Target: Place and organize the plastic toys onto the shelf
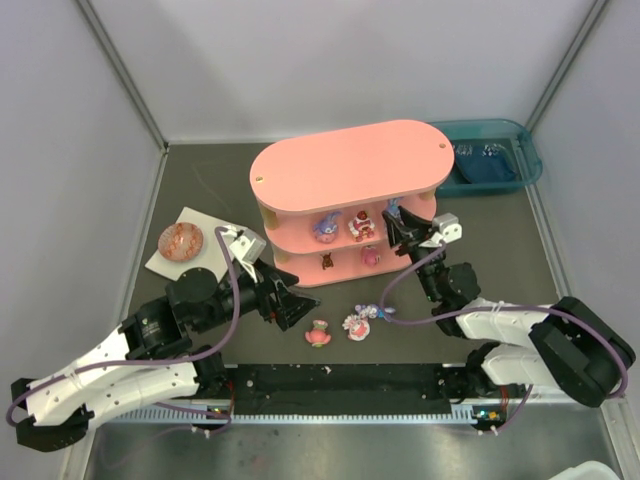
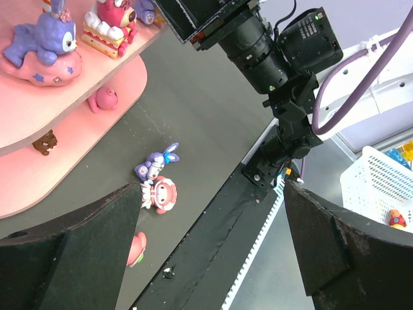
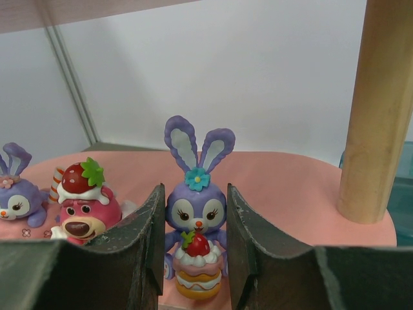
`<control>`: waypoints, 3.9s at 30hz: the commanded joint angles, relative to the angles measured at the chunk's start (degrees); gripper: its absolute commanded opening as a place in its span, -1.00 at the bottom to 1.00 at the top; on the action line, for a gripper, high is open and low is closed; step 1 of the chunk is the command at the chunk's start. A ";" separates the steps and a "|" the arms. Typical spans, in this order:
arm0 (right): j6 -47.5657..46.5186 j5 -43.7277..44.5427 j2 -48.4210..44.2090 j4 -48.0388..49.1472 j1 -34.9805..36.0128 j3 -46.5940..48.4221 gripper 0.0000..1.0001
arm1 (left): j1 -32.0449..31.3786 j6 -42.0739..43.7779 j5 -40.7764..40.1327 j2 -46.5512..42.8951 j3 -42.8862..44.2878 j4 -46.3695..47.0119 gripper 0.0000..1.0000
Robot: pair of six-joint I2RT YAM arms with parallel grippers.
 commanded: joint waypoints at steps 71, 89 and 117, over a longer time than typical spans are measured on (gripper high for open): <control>-3.19 -5.46 -14.94 11.44 -0.66 -6.52 0.28 | -0.09 1.10 -0.43 -0.32 -1.17 6.08 0.95; 11.57 2.88 -57.40 -59.29 -0.57 -0.73 0.41 | -0.01 0.49 -0.79 0.81 -3.19 9.42 0.97; 14.03 -5.46 -37.81 -53.08 -0.57 3.06 -1.00 | -0.09 0.84 -2.54 -0.85 -3.81 7.93 0.98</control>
